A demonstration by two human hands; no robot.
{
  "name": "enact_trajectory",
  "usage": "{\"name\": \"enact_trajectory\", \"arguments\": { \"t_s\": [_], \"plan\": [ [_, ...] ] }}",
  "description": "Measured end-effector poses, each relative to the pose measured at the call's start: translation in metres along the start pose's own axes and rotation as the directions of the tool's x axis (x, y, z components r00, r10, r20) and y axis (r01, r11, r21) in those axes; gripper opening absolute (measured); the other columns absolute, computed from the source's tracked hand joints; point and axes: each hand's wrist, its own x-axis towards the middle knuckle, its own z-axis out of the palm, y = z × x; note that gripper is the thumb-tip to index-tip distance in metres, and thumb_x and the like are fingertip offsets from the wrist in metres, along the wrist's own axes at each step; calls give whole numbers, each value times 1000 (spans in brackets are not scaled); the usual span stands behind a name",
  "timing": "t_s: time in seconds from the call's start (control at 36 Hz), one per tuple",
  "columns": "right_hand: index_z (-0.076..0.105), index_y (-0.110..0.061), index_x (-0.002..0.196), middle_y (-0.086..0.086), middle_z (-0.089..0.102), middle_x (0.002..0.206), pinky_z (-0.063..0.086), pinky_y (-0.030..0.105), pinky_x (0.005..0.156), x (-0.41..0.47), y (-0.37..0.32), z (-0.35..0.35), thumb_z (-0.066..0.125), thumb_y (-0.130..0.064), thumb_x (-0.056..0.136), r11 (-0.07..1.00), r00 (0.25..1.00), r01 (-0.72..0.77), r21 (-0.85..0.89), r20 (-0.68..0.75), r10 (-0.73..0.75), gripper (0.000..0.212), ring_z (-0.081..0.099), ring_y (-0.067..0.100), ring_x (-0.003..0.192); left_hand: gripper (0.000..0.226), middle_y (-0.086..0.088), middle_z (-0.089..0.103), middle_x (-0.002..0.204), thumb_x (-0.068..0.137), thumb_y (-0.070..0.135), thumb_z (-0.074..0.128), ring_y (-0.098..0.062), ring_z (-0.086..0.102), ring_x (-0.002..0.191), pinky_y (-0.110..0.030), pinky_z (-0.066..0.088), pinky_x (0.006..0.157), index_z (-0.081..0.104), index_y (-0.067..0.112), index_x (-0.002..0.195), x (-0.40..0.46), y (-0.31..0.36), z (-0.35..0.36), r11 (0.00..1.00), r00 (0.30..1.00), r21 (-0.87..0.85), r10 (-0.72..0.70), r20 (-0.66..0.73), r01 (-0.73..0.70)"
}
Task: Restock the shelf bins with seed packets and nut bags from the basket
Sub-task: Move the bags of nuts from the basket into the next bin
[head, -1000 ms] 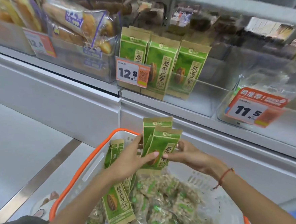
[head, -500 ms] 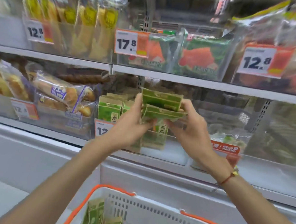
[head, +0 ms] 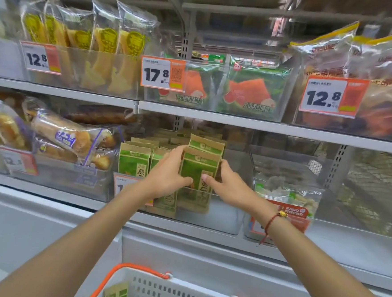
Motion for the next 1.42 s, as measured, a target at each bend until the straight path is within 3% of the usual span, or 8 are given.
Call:
{"name": "enact_trajectory", "arguments": {
  "t_s": [0.28,0.42,0.53,0.75,0.86,0.97,1.17,1.42],
  "plan": [
    [17,-22,146,7,48,136,42,33,92,4,-1,-5,70,-22,83,991,990,-24,-132,-140,5,82,51,28,120,83,5,29,148,81,19,69,-15,30,132,-35,34,106,20,25,147,6,-4,5,945,977,316,136,-163,-79],
    [4,-25,151,10,38,145,43,39,99,2,0,1,59,-20,91,977,997,30,-210,-58,-43,82,48,27,124,79,5,19,157,88,21,60,-12,13,144,-37,17,116,13,26,151,12,3,5,853,985,494,168,43,-167],
    [0,-30,151,14,37,142,45,33,79,2,3,-1,61,-21,88,952,993,-61,-299,-114,28,87,57,30,108,55,6,37,148,95,35,51,-13,26,140,-35,18,114,29,28,145,12,7,9,817,980,546,197,34,-183],
    [54,-22,101,-8,65,87,39,14,53,-2,4,7,71,-22,84,995,904,-62,-78,-426,23,24,61,10,78,21,10,62,116,91,37,57,-13,47,115,-31,33,98,64,27,108,5,3,-1,806,917,571,333,-222,-154],
    [61,-25,94,-6,70,91,53,27,72,-2,0,12,70,-29,84,990,916,-48,-130,-401,-8,14,65,14,85,13,10,59,119,91,33,60,-14,44,118,-31,32,97,65,30,102,3,-2,-4,774,943,631,244,-228,-48],
    [49,-20,118,-3,66,104,47,27,69,0,0,13,71,-33,84,991,919,-81,-103,-392,35,42,64,18,92,23,7,52,131,89,28,63,-15,41,125,-31,34,99,63,26,111,3,1,-2,751,934,658,277,-225,-64],
    [37,-21,137,7,55,120,50,41,86,9,-4,33,52,-28,94,980,972,-111,-163,-223,73,47,59,31,108,57,3,14,159,101,27,37,-16,10,146,-33,12,118,11,22,152,8,-2,7,731,991,671,126,45,-123],
    [18,-22,148,1,47,138,51,39,91,-13,8,16,61,-25,91,991,980,-86,99,-171,102,71,59,16,103,65,7,18,157,96,25,50,-13,11,145,-33,9,118,15,26,150,1,-4,7,761,982,626,187,35,-167]
  ]
}}
